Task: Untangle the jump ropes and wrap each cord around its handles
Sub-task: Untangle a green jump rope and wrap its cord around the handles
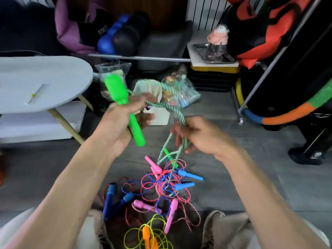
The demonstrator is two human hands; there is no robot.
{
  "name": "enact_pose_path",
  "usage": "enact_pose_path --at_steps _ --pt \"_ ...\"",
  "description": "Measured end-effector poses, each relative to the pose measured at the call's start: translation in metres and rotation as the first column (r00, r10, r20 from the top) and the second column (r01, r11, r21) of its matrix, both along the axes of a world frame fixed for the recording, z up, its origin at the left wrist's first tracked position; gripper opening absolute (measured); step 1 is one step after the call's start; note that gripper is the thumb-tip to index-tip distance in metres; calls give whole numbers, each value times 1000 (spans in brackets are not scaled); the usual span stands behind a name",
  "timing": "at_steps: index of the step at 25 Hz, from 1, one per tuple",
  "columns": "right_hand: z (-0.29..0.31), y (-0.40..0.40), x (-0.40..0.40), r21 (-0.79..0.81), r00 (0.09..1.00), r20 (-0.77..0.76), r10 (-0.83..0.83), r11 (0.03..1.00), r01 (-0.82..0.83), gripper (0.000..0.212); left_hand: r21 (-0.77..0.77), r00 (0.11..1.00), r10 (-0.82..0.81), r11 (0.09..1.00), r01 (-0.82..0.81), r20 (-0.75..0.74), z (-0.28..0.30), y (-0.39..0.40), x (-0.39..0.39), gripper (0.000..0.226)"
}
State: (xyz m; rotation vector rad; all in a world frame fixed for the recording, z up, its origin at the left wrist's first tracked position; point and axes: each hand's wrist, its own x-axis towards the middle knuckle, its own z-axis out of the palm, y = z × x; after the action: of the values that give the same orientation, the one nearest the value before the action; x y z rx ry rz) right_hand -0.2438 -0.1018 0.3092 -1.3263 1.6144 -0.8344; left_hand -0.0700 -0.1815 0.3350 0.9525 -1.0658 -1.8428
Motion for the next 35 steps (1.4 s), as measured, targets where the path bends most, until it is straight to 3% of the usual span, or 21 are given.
enact_pose_path --at_steps 1,3,5,7,8,9,10,12,13,14,15,17,19,22,25,26,28,30,31,33,35 --pt "7 -1 -2 -88 969 236 -74 991 97 17 8 994 -52 999 51 95 -5 6 -5 13" --pt "20 -1 -2 -186 790 610 -70 956 228 16 5 975 -151 988 153 163 -15 26 -18 24" --pt "28 -4 0 -214 611 791 -33 921 327 20 -6 992 -121 993 121 31 -19 45 -33 26" --pt "31 -6 -4 -182 438 899 -24 888 422 24 142 977 23 990 8 -214 -17 54 -37 21" --pt "33 -7 -7 -164 361 932 -17 870 464 25 188 968 39 982 8 -247 -18 54 -37 20" --pt "34 -7 -11 -146 291 957 -5 856 496 26 153 987 -36 986 61 -160 -21 52 -34 21" --pt "35 -7 -14 -135 230 973 16 847 513 27 61 982 -184 982 181 43 -25 51 -31 20" --pt "35 -5 -20 -128 127 989 70 832 539 27 -55 810 -404 882 468 425 -34 52 -30 9" --pt "35 -5 -23 -125 106 991 80 834 538 26 -75 755 -436 842 535 490 -37 53 -32 6" --pt "35 -5 -26 -104 134 990 39 847 522 25 -92 755 -446 830 549 481 -39 54 -36 6" --pt "34 -5 -29 -56 238 968 -74 867 496 23 -113 788 -432 843 525 438 -39 54 -39 7" --pt "29 -4 -27 53 597 737 -316 908 415 23 -133 899 -325 917 375 293 -35 50 -42 12" --pt "18 -3 -14 105 781 560 -276 959 264 31 -113 979 -180 975 190 91 -27 42 -40 16" --pt "12 2 7 -2 822 559 -113 990 138 25 8 974 -23 1000 26 -224 -10 28 -31 7" --pt "4 5 13 15 934 348 82 996 -94 19 93 863 30 995 20 -504 7 15 -16 11" --pt "-3 7 13 116 953 247 174 971 -207 17 111 802 51 994 20 -595 11 12 -11 12" --pt "-23 7 13 276 929 -136 343 914 -297 13 129 704 92 992 -1 -704 16 3 0 13" --pt "-28 3 11 256 894 -380 236 956 -143 18 118 767 125 991 -65 -629 18 -5 8 16" --pt "-26 0 8 153 940 -337 55 988 -3 21 111 853 139 989 -96 -503 15 -9 10 17" --pt "-11 -3 -5 -67 969 114 -221 971 230 23 86 987 112 991 -103 -112 8 -9 5 16" --pt "13 -2 -13 -141 718 675 -167 927 349 16 41 985 -45 998 39 168 -3 4 -5 20"
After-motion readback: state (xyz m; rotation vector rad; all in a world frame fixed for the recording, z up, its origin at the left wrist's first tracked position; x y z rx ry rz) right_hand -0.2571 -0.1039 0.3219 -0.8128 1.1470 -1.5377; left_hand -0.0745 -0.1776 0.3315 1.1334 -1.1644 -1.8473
